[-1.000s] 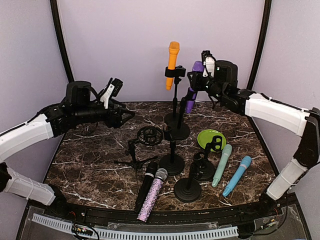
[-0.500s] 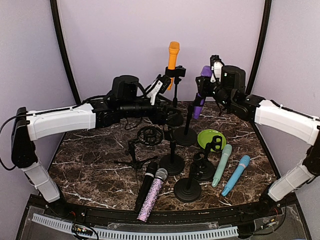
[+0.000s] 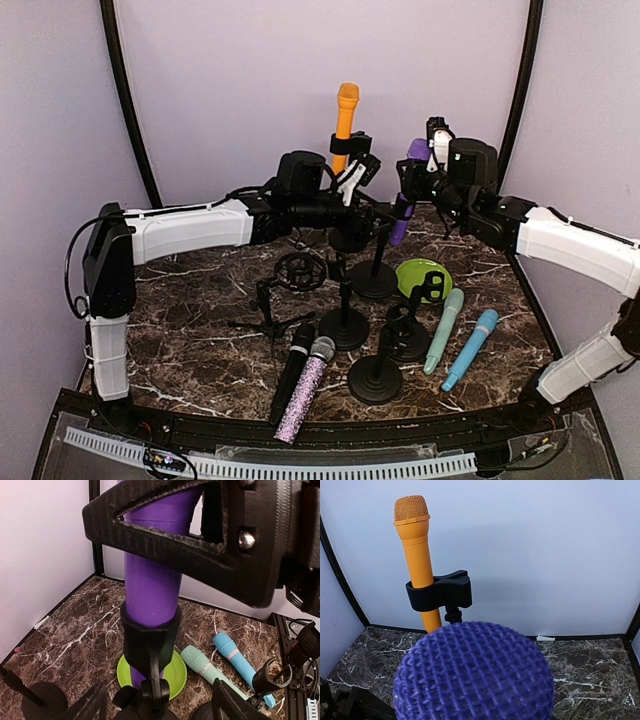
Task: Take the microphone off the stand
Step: Hold the microphone stand with the microphone.
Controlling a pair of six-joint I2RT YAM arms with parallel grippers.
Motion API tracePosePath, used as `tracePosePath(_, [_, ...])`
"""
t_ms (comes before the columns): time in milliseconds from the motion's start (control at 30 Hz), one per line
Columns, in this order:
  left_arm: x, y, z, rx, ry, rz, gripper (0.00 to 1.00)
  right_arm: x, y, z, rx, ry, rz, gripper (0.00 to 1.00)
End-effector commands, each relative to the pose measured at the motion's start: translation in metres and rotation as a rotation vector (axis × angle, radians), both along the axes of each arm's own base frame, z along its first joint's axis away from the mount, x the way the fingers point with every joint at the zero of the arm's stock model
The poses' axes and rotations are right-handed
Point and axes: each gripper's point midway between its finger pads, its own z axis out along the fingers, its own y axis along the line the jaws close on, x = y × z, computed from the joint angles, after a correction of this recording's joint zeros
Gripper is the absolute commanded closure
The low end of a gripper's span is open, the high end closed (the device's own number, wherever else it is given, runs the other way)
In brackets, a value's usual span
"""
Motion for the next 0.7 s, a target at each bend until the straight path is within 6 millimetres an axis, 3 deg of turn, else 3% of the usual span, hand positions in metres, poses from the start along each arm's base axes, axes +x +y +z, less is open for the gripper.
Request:
tracePosePath(0, [-0.001, -0.01, 0.017, -0.025, 0.004, -0.038, 0.27, -0.01, -0.002, 0.06, 0.168, -0.152, 0.016, 0.89])
tracePosePath(100, [0.002, -0.011, 0.014, -0.024, 0.003, -0.036, 0.33, -0.009, 0.002, 0.057, 0.164, -0.145, 0.027, 0.89])
tracePosePath(233, [0.007, -0.013, 0.004, -0.005, 0.013, -0.017, 0.54, -0.009, 0.003, 0.055, 0.164, -0.142, 0.031, 0.89])
tracePosePath(600, [0.01, -0.015, -0.009, 0.017, 0.03, -0.01, 0.6, -0.013, 0.005, 0.061, 0.193, -0.151, 0.044, 0.89])
tracePosePath(667, [0.01, -0.015, -0.009, 0.018, 0.027, -0.011, 0.67, -0.014, 0.006, 0.061, 0.188, -0.153, 0.048, 0.89])
